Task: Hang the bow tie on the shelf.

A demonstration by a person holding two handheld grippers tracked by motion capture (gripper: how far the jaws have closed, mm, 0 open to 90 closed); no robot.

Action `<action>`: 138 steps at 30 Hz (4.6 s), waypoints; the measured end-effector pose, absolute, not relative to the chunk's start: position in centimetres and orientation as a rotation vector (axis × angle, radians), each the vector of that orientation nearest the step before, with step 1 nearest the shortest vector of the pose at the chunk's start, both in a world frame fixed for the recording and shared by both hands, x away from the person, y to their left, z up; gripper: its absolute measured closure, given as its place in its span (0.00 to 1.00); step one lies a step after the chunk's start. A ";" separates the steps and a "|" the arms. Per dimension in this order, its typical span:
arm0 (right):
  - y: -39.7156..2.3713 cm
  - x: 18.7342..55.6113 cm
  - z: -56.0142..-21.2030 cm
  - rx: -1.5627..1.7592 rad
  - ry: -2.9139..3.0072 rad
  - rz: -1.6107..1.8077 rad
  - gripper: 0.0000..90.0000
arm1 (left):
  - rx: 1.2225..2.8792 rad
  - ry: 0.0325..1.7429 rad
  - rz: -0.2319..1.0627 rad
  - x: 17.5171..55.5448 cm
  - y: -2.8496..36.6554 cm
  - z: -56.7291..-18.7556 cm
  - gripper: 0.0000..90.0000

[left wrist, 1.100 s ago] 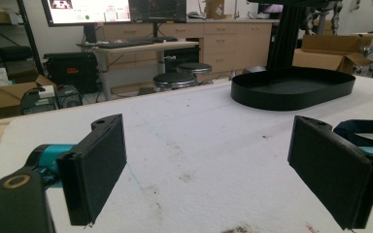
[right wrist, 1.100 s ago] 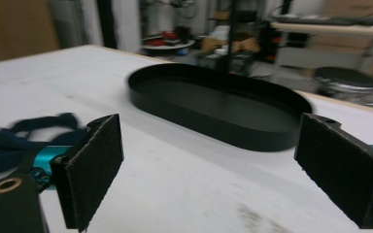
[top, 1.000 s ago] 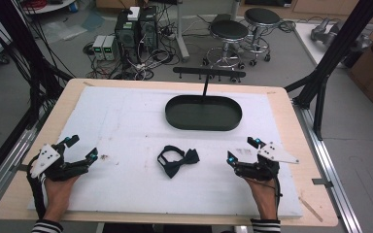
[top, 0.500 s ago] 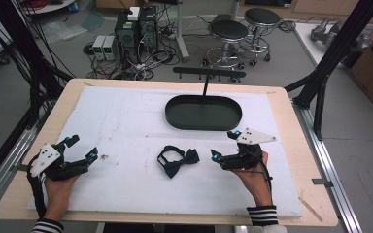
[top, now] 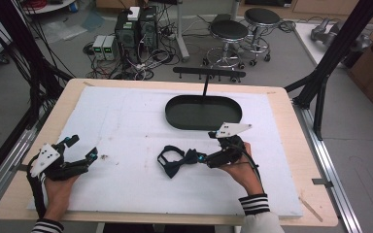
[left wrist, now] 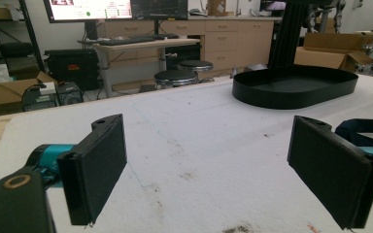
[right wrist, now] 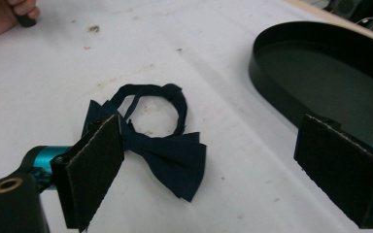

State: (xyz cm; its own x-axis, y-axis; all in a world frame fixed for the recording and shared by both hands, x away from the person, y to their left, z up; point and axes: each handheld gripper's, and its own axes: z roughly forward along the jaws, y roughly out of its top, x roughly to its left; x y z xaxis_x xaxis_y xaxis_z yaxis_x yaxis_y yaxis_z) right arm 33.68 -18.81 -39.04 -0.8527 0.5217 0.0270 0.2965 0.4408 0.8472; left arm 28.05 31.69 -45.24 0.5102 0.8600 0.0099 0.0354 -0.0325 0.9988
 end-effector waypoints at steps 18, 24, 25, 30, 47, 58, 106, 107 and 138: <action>-15.9 35.9 -41.2 0.735 2.679 1.326 0.11 | 1.454 0.828 0.790 28.1 31.8 -45.3 0.16; -15.6 36.3 -42.2 0.771 2.745 1.298 0.11 | 1.454 0.827 0.793 28.1 31.8 -45.3 0.16; -15.5 36.4 -42.4 0.774 2.755 1.307 0.11 | 1.457 0.828 0.792 28.1 31.8 -45.2 0.16; -15.4 36.7 -42.8 0.788 2.779 1.301 0.17 | 1.455 0.828 0.791 28.1 31.8 -45.3 0.16; -14.6 36.7 -43.5 0.760 2.878 1.232 0.36 | 1.455 0.824 0.793 28.1 31.8 -45.3 0.16; -14.8 36.5 -43.3 0.751 2.884 1.221 0.56 | 1.455 0.826 0.794 28.1 31.8 -45.3 0.16; -15.1 34.5 -41.2 0.677 2.574 1.249 0.95 | 1.456 0.825 0.794 28.1 31.8 -45.3 0.16; -15.1 34.5 -41.1 0.665 2.562 1.254 0.95 | 1.456 0.826 0.794 28.1 31.8 -45.3 0.16; -17.8 35.4 -35.3 0.703 2.191 1.420 0.94 | 1.456 0.829 0.790 28.1 31.8 -45.3 0.16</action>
